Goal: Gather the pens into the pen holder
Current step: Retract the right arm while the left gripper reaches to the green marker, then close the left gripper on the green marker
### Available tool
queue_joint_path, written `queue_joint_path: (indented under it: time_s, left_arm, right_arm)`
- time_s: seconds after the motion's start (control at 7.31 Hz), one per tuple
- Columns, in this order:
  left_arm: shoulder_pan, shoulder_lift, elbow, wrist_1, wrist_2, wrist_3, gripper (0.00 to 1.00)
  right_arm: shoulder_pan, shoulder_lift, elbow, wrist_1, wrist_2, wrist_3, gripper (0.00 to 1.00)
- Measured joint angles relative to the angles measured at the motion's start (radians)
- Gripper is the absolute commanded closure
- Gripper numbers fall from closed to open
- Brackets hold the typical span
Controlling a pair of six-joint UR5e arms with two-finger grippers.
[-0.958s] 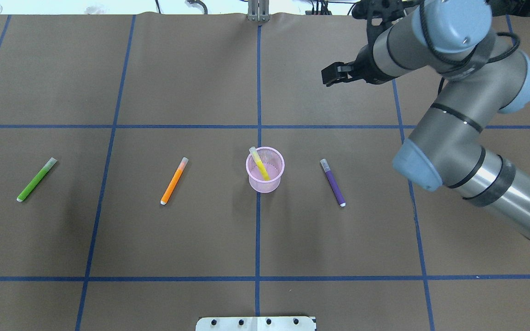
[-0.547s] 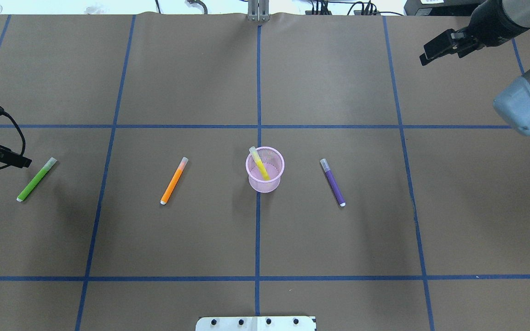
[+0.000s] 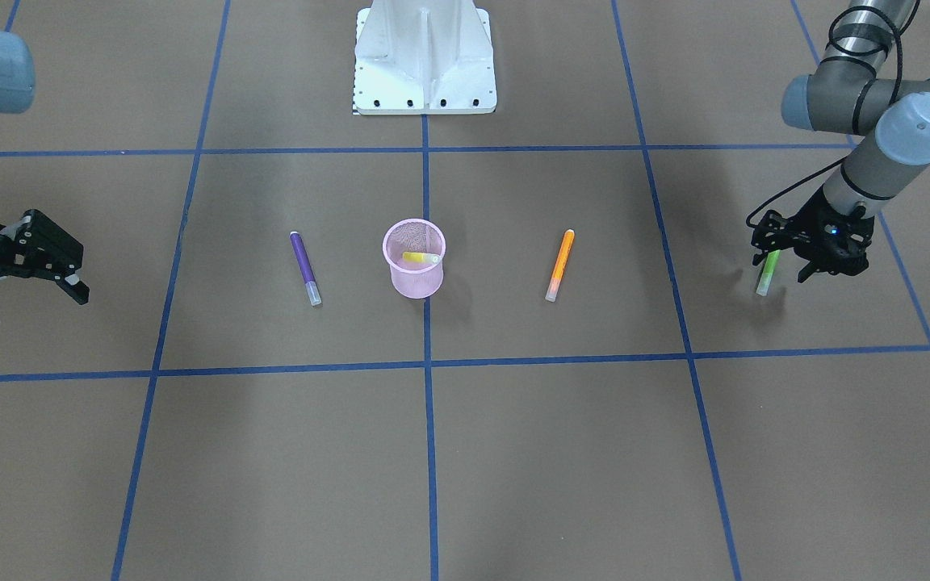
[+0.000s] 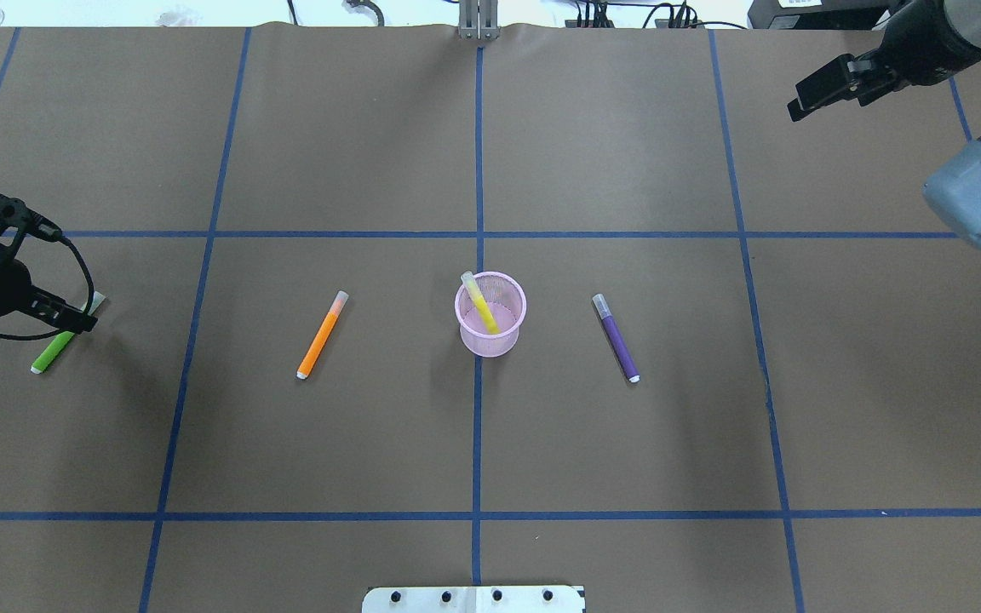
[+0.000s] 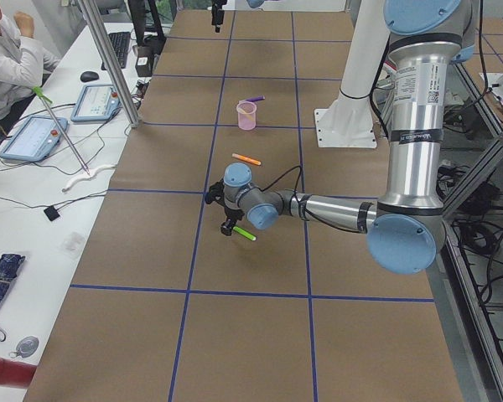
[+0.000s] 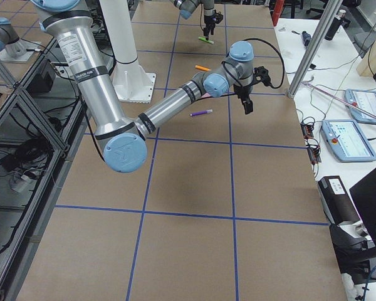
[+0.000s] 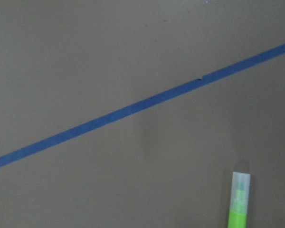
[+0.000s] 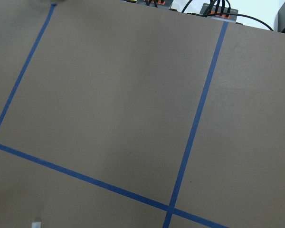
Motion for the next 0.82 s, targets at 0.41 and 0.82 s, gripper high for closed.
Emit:
queue_joint_path:
  time_s: [0.41,0.82]
  left_arm:
    - [0.009,-0.012,0.004,0.002,-0.001,0.003,0.66]
    - [0.008,-0.020,0.014,0.005,-0.002,0.008,0.63]
  right_arm:
    - [0.000,0.000,0.001,0.000,-0.004,0.001,0.01]
    - [-0.001,0.001,-0.003,0.000,-0.007,0.001,0.01]
